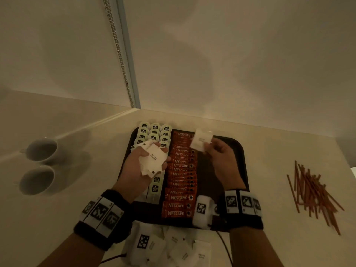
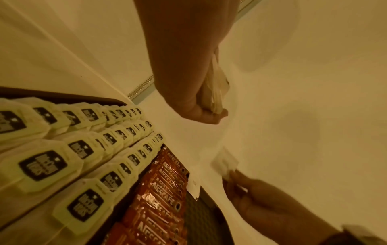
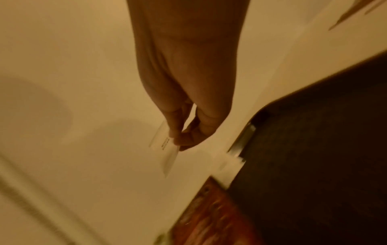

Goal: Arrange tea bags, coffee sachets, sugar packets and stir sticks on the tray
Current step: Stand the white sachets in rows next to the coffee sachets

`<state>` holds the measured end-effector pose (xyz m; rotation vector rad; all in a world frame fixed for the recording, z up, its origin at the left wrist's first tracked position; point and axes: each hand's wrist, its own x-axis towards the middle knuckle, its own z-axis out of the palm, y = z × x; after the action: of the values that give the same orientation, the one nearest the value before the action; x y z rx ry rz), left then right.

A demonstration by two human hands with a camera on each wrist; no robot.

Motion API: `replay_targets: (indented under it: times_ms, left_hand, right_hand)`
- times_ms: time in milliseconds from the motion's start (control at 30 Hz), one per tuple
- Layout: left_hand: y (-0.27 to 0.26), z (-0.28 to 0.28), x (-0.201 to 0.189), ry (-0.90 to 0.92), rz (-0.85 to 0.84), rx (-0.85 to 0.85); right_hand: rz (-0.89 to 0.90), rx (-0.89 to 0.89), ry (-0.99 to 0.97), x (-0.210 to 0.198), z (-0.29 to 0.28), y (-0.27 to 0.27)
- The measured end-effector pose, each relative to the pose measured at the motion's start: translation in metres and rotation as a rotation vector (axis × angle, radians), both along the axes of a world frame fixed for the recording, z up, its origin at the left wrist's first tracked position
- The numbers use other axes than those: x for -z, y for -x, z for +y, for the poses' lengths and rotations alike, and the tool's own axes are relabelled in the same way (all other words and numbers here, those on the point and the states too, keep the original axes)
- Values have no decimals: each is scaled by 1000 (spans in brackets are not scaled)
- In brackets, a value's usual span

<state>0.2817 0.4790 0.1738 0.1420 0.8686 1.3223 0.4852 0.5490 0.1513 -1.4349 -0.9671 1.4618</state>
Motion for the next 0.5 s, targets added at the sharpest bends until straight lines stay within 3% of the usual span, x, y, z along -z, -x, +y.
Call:
replay_targets:
  times_ms: [100, 233, 500]
  left_hand:
    - [5, 0, -1, 19, -19, -26]
    - [8, 2, 2, 79, -73, -91]
    - [14, 0, 11, 135, 73, 19]
  right_hand:
    - [-221, 138, 34, 32, 37, -37]
    - [-589, 186, 59, 69, 74, -67]
    - [-664, 201, 72, 93, 92, -68]
